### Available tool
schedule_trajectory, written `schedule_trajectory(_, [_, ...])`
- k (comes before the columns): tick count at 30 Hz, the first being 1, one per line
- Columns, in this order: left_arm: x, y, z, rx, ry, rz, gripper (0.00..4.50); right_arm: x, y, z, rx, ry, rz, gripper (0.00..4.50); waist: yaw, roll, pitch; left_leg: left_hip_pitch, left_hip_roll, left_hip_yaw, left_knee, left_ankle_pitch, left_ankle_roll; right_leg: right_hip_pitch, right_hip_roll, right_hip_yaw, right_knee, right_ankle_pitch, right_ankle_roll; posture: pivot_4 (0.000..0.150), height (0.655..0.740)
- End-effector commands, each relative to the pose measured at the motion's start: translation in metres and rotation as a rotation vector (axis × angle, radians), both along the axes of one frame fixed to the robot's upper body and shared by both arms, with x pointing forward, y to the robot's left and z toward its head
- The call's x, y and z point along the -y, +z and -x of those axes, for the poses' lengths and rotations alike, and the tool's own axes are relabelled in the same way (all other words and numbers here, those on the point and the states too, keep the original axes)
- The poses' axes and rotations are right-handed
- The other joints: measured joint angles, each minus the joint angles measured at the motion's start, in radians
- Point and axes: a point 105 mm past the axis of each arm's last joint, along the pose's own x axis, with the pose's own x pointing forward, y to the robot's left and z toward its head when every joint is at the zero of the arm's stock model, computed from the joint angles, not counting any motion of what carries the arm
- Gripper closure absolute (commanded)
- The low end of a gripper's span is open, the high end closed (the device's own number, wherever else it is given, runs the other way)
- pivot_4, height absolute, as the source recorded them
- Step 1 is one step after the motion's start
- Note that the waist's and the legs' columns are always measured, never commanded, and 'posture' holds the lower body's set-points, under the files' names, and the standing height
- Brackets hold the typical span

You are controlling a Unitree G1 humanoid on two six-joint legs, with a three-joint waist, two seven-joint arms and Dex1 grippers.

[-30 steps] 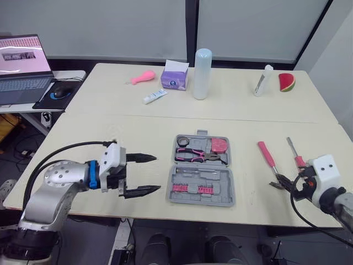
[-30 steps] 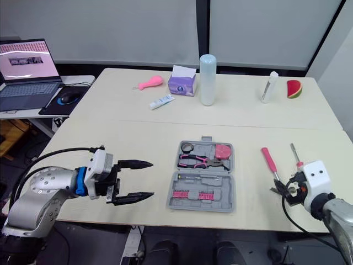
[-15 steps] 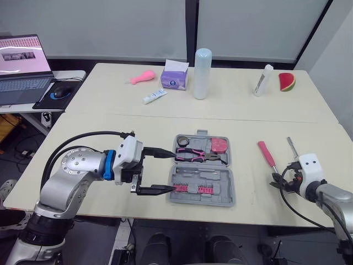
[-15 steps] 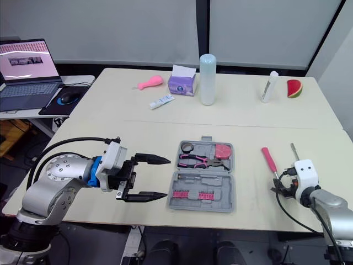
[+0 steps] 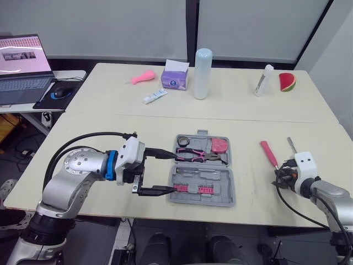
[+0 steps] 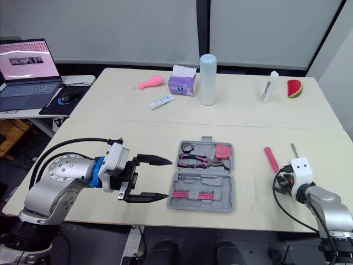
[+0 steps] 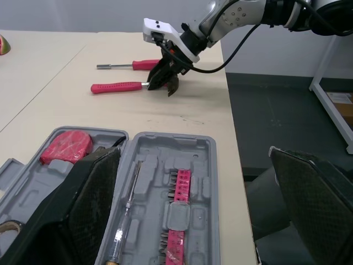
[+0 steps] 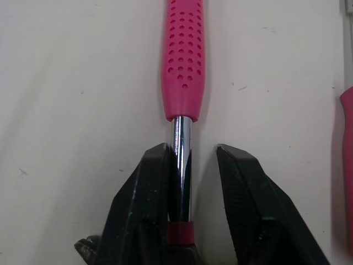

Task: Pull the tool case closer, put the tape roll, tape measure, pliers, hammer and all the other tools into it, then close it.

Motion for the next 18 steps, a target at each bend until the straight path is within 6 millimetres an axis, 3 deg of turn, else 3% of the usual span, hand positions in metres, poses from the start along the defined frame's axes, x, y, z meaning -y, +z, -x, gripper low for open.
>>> schedule_trajectory(1, [0.000, 0.005, -0.003, 0.037, 0.006, 0.001, 0.00, 0.001, 0.008, 0.000, 0.048, 0.011, 0.012, 3.94, 0.000, 0.000, 0.000, 0.000, 0.000, 0.000, 0.000, 0.000, 0.000, 0.000, 0.000, 0.000, 0.000, 0.000, 0.000, 0.150, 0.6921])
schedule_trajectory(3, [-0.003, 0.005, -0.007, 0.046, 0.027, -0.001, 0.00, 0.001, 0.012, 0.000, 0.067, 0.017, 0.016, 4.26, 0.000, 0.000, 0.000, 0.000, 0.000, 0.000, 0.000, 0.000, 0.000, 0.000, 0.000, 0.000, 0.000, 0.000, 0.000, 0.150, 0.6921])
schedule_trajectory(10, [-0.021, 0.004, -0.016, 0.056, 0.096, -0.031, 0.00, -0.012, 0.034, 0.011, 0.090, 0.175, 0.110, 4.29, 0.000, 0.002, 0.001, -0.001, 0.000, 0.000, 0.000, 0.000, 0.000, -0.001, 0.000, 0.000, 0.000, 0.000, 0.000, 0.150, 0.6921])
schedule_trajectory(14, [-0.042, -0.007, -0.014, 0.058, 0.118, -0.122, 0.00, -0.042, 0.060, 0.026, 0.051, 0.401, 0.177, 4.29, -0.005, 0.004, 0.003, 0.000, 0.000, 0.001, 0.000, 0.000, 0.000, -0.001, 0.000, 0.000, 0.000, 0.000, 0.000, 0.150, 0.6921])
schedule_trajectory(18, [-0.057, -0.017, -0.012, 0.060, 0.128, -0.197, 0.00, -0.074, 0.073, 0.043, -0.034, 0.623, 0.222, 4.29, -0.002, 0.004, 0.003, 0.000, 0.001, -0.001, 0.000, 0.000, 0.000, -0.001, 0.000, 0.000, 0.000, 0.000, 0.000, 0.150, 0.6921])
